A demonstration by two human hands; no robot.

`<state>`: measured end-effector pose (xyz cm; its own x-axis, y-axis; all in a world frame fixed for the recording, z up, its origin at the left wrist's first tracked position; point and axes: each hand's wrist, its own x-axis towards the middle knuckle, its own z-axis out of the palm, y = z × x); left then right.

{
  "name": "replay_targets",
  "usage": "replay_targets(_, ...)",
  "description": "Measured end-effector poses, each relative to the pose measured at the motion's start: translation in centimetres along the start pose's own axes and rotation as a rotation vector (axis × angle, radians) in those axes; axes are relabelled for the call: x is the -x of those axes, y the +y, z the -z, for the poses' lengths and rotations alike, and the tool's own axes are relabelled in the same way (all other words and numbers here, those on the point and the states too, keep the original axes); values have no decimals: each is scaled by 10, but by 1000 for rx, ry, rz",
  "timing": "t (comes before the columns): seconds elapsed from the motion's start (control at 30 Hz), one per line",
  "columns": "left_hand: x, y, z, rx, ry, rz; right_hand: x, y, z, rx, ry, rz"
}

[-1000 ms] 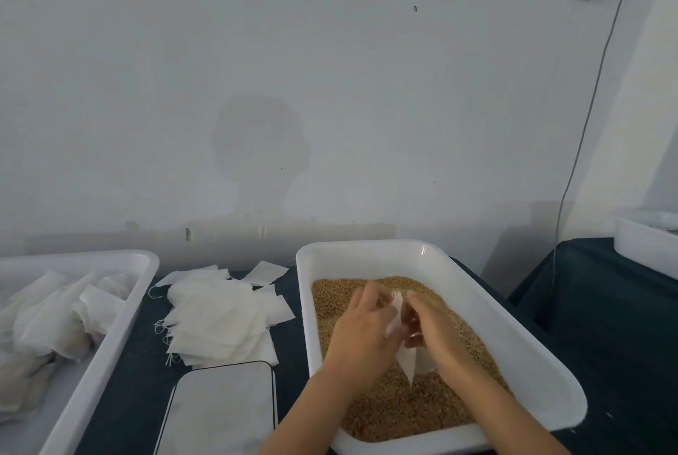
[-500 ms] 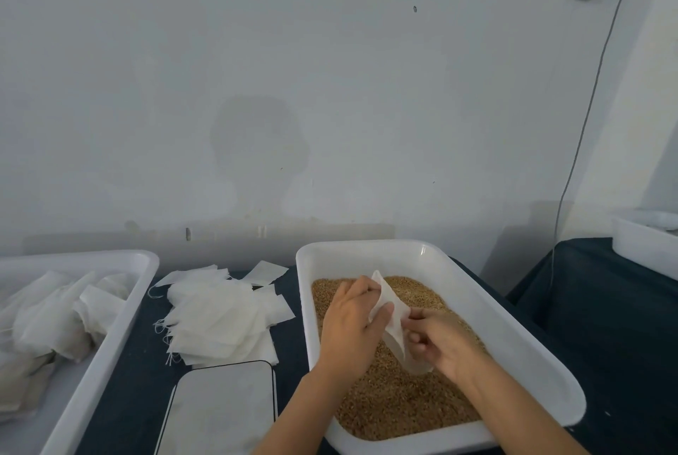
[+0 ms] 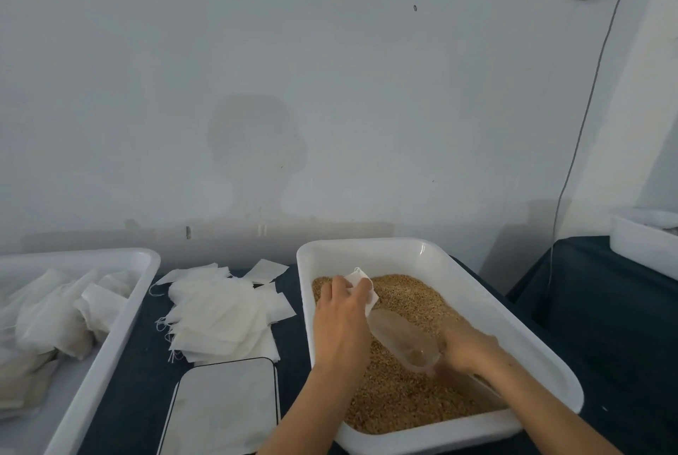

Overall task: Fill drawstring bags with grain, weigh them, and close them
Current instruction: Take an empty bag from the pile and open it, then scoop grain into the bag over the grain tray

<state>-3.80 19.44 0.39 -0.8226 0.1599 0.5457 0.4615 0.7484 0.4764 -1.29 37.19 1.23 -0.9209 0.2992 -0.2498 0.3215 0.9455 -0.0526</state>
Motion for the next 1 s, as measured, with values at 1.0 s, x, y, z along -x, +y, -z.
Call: replay_targets(1.0, -8, -5, 5, -105, -45, -106, 21, -9, 16, 22, -6, 364)
